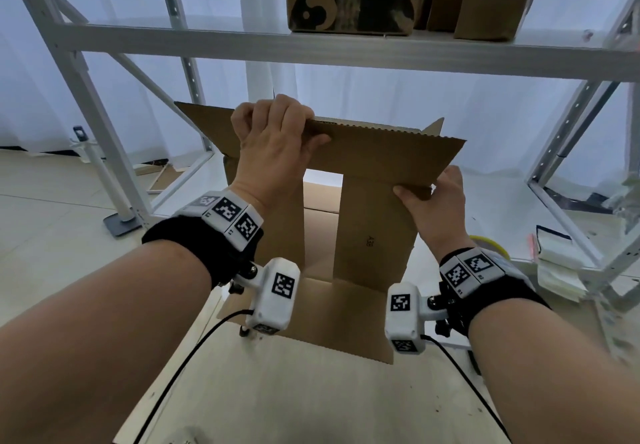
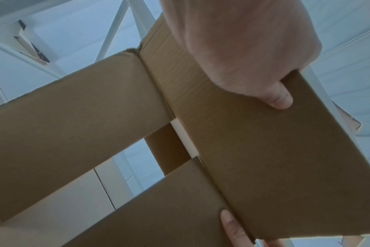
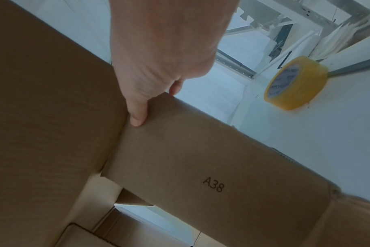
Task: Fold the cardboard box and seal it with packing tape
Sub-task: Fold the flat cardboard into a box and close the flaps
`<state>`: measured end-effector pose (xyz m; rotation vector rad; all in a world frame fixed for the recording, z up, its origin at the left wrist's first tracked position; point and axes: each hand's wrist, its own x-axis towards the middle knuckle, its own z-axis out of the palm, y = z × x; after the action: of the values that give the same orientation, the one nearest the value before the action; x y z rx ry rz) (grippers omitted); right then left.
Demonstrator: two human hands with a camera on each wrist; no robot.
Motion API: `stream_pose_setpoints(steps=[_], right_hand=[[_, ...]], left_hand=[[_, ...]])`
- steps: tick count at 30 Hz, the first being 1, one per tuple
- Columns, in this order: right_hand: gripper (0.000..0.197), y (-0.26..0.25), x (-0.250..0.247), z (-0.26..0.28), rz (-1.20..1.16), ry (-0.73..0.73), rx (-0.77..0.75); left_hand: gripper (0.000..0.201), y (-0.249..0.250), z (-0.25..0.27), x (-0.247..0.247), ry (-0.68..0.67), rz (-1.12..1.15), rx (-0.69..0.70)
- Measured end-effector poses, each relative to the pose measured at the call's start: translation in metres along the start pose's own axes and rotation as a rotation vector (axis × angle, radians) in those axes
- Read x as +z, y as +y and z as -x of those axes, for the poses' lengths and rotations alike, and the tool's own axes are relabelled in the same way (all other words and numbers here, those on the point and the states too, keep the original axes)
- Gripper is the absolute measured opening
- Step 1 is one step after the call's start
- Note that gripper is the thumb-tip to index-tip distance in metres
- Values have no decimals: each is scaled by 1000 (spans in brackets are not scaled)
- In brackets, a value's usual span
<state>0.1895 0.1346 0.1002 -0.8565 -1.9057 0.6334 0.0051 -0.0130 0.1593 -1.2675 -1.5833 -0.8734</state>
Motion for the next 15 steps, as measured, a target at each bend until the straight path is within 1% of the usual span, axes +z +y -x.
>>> stream_pose_setpoints(steps=[4,6,8,10,11,12,15], right_hand=[[16,0,6,-3,61,60,-38],[18,-1,5,-4,78,59,-47],[16,-1,1,-4,88,-8,-55],[8,-2,-9,-5,79,-116,-65],[12,-7,-17,-4,67,-161,-59],[19,-14,-26,-3,35,-188,-47],[14,-44,-46,1,-240,-178,-31]], left_hand=[[27,-1,2,0,-17,11,-5],[27,-2,1,-2,-34,-2,-7],[24,-4,-1,-5,-65,-20,-5],[23,-5,-6,-10,-123,-20,-11],[23,-6,-9,-14,-158,-7,-18],[24,-5,-12,-17,-187,4,-28],[25,-6,-17,-23,-236,27,-82]])
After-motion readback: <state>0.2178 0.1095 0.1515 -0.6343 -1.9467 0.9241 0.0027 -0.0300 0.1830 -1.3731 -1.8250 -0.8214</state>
